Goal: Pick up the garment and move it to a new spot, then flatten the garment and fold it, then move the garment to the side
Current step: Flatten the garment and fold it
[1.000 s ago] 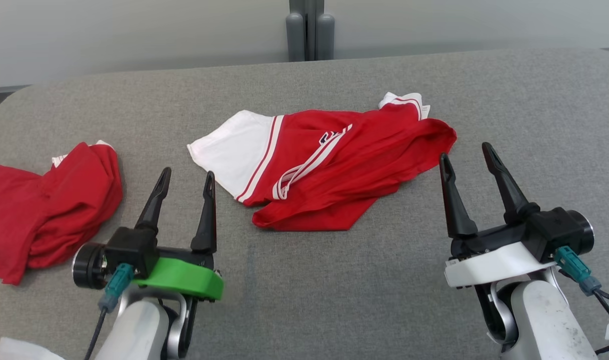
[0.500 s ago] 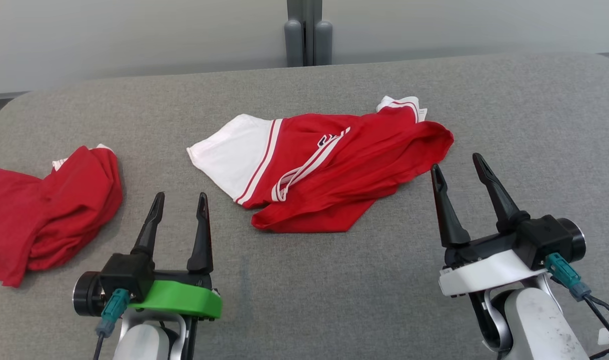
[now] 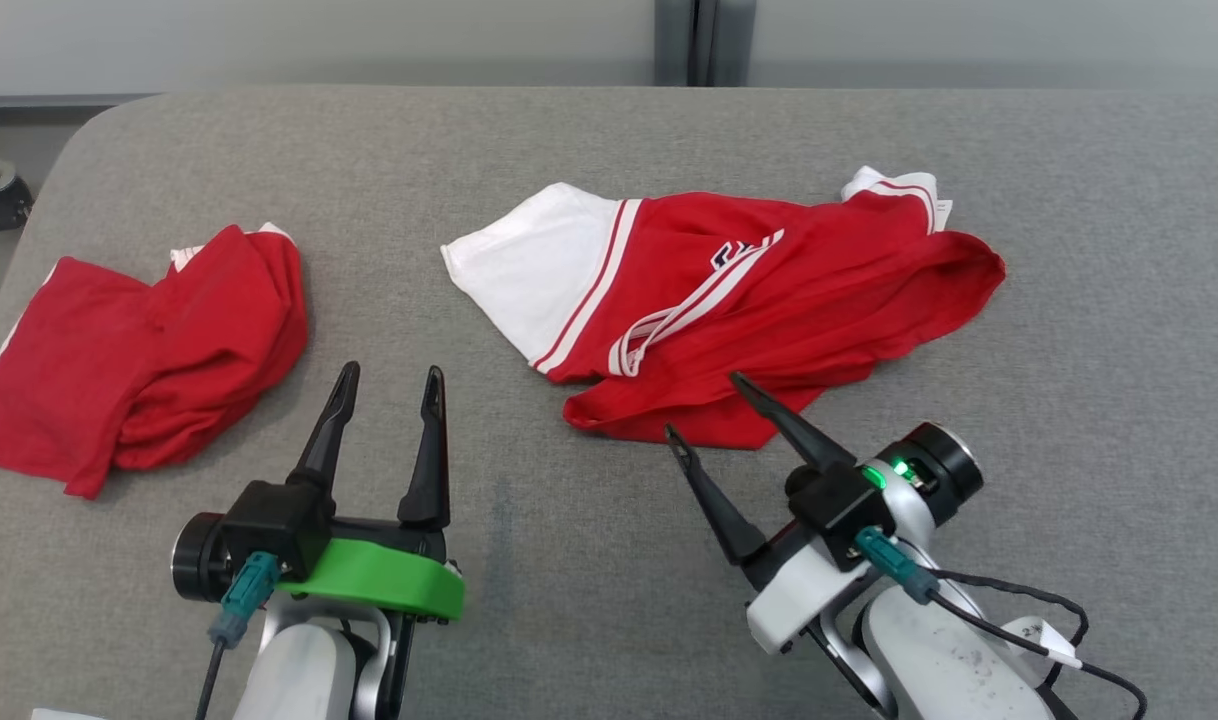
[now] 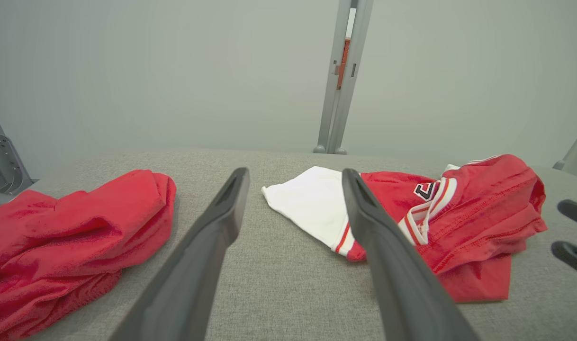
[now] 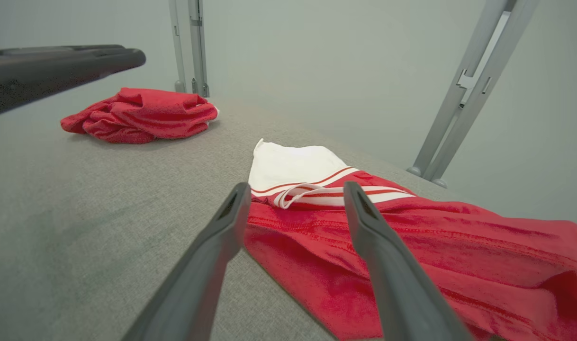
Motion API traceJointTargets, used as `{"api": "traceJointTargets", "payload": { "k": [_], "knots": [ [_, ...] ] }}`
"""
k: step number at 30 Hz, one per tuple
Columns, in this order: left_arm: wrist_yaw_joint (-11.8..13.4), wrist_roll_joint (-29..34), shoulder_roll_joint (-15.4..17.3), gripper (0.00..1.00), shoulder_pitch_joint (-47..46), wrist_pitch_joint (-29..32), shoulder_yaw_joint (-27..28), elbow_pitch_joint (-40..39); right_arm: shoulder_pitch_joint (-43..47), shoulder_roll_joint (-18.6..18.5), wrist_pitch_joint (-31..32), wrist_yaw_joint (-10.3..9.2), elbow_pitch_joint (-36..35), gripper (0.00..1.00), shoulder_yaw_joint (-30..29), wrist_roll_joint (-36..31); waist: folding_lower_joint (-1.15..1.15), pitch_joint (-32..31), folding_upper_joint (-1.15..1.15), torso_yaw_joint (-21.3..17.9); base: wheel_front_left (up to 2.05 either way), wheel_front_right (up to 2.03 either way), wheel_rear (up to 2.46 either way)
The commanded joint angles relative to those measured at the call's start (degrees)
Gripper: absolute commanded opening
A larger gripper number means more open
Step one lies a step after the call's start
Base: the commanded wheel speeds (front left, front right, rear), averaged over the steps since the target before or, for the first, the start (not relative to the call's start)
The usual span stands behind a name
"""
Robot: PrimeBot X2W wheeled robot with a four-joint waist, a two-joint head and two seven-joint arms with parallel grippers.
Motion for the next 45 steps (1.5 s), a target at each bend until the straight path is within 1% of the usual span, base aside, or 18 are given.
{"api": "traceJointTargets", "payload": {
  "k": [1,4,6,7,14,21,23,24,25,26,27,31,35,39,45],
  "knots": [
    [0.5,-0.7,0.0,1.00,-1.1,-0.1,-0.4,0.1,-1.8,-0.8,-0.2,0.01,2.3,1.00,1.8,0.4,0.00,1.7,0.00,3.2,0.00,0.00,0.00],
    [0.8,-1.8,0.0,1.00,-1.4,-0.1,-1.2,0.0,-4.6,-1.9,-0.2,0.00,7.1,1.00,4.8,0.2,0.00,2.1,0.00,5.3,0.00,0.00,0.00],
    [1.0,-2.4,0.0,1.00,-1.5,0.0,-1.5,-0.3,-6.7,-3.3,-0.2,0.01,9.6,1.00,6.9,-2.4,0.00,2.3,0.00,6.6,0.00,0.00,0.00],
    [1.0,-2.5,0.0,1.00,-1.5,-0.1,-1.6,-0.3,-7.1,-3.3,-0.2,-0.02,10.9,1.00,7.1,-2.7,0.00,2.3,0.00,7.3,0.00,0.00,0.00],
    [1.3,-3.2,0.0,1.00,-1.6,0.0,-1.5,-0.4,-9.4,-2.9,-0.2,-0.02,18.4,1.00,5.6,-6.4,0.00,2.7,0.00,10.4,0.00,0.00,0.00],
    [1.4,-3.7,0.0,1.00,-1.1,0.0,-2.2,-0.6,-11.2,-2.0,-0.2,-0.02,22.8,1.00,3.0,-9.3,0.00,3.1,0.00,11.3,0.00,0.00,0.00],
    [0.8,-3.8,0.0,1.00,-1.2,0.0,-2.8,-0.7,-11.5,-1.7,-0.2,-0.02,24.0,1.00,2.0,-9.7,0.00,3.2,0.00,11.3,0.00,0.00,0.00],
    [0.2,-3.5,0.0,1.00,-1.4,-0.1,-3.1,-0.8,-11.8,-1.4,-0.2,-0.02,24.6,0.88,1.6,-9.9,0.00,3.3,0.00,11.2,0.00,0.00,0.00],
    [-0.1,-2.8,0.0,1.00,-1.7,0.0,-3.2,-0.8,-12.0,-1.3,-0.2,-0.02,25.0,0.47,1.2,-10.1,0.00,3.4,0.00,11.2,0.00,0.00,0.00],
    [-0.4,-2.2,0.0,1.00,-2.2,0.0,-3.2,-0.9,-12.3,-1.3,-0.2,-0.02,25.6,0.36,0.6,-10.4,0.00,3.6,0.00,11.1,0.00,0.00,0.00],
    [-0.5,-2.0,0.0,1.00,-2.4,-0.1,-3.1,-1.0,-12.5,-1.2,-0.2,-0.02,26.0,0.00,0.3,-10.6,0.00,3.7,0.00,11.1,0.00,0.00,0.00],
    [-0.5,-1.5,0.0,1.00,-2.9,-0.1,-2.2,-1.2,-13.0,-0.9,-0.2,-0.02,25.6,0.00,-1.0,-11.3,0.00,4.1,0.00,10.4,0.00,0.00,0.00],
    [-0.3,-1.2,0.0,1.00,-2.2,0.0,-1.3,-1.3,-11.1,-0.6,-0.2,-0.02,21.7,0.00,-3.3,-9.4,0.00,3.3,0.00,8.5,0.00,0.00,0.00],
    [-0.4,-1.5,0.0,1.00,-0.6,-0.1,-0.3,-1.2,-7.2,-0.4,-0.2,-0.02,14.8,0.00,-7.6,-5.6,0.00,1.6,0.00,5.3,0.00,0.00,0.00],
    [-0.7,-0.7,0.0,1.00,0.3,0.0,1.1,-1.3,0.4,-2.4,-0.2,-0.02,4.1,0.00,-15.0,-1.5,0.00,-0.5,0.00,-1.0,0.00,0.00,0.00]
  ]
}}
